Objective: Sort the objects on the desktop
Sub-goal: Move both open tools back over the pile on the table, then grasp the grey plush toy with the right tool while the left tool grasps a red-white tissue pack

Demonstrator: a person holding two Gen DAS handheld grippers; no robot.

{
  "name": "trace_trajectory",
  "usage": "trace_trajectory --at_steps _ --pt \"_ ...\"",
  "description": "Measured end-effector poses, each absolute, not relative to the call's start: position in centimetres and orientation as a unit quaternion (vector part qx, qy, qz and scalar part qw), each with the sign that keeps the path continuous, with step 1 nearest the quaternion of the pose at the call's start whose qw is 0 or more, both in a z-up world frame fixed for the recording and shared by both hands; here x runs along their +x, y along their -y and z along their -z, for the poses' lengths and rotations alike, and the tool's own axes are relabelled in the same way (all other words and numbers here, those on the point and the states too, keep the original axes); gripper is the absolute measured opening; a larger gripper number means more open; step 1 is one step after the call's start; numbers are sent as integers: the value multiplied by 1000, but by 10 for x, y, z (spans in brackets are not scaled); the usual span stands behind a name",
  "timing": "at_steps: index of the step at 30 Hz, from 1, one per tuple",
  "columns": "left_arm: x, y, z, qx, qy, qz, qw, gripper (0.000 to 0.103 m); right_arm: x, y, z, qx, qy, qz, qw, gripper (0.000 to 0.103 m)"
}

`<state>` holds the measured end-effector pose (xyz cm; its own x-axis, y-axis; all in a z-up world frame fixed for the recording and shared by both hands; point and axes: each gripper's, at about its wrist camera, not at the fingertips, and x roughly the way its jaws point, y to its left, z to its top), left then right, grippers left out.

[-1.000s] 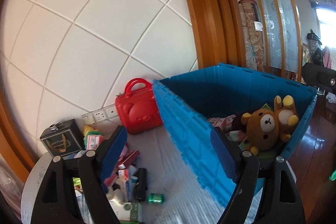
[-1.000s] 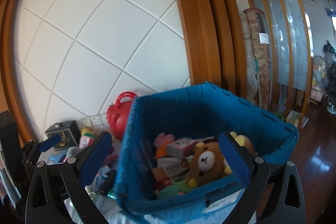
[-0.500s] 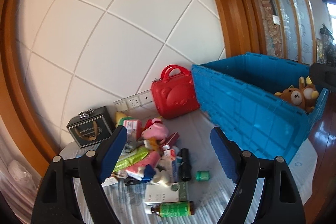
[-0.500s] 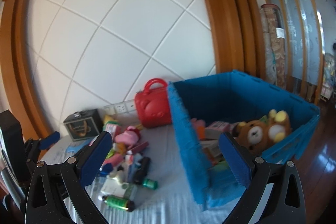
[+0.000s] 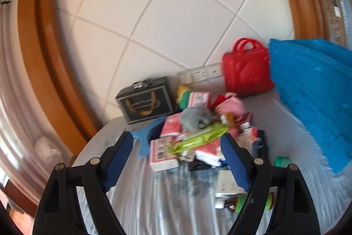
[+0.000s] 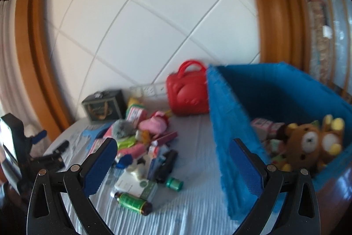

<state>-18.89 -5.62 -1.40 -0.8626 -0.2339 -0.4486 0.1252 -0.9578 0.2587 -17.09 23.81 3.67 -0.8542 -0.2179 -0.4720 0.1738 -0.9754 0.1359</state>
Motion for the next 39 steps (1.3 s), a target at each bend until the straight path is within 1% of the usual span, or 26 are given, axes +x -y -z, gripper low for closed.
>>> trace_trajectory --at_steps 4,9,17,22,26,31,35,36,37,38,39 --pt "-193 85 33 268 88 950 135 82 -199 -221 -10 271 30 951 147 103" --pt "-202 104 49 292 80 942 146 82 -243 -178 28 327 20 920 215 103" --pt "-239 141 68 320 82 934 140 82 -319 -104 56 336 -3 911 237 103" --pt "-268 160 85 329 86 933 122 82 -400 -28 84 357 -46 891 277 103" --pt "-297 169 110 348 75 930 93 82 -481 31 126 409 -101 864 276 103" --pt "-322 169 138 364 82 926 62 82 -538 72 174 447 -152 839 271 103" --pt "-340 163 154 367 92 925 21 82 -563 92 204 469 -196 818 272 102" --pt "-345 161 157 364 99 926 9 82 -566 93 208 469 -200 816 273 84" --pt "-349 157 161 359 111 927 -8 82 -568 91 208 470 -197 816 273 68" --pt "-354 155 166 356 125 926 -16 82 -570 88 207 473 -190 817 271 57" --pt "-359 153 170 358 136 924 -16 82 -570 85 205 472 -185 820 268 53"
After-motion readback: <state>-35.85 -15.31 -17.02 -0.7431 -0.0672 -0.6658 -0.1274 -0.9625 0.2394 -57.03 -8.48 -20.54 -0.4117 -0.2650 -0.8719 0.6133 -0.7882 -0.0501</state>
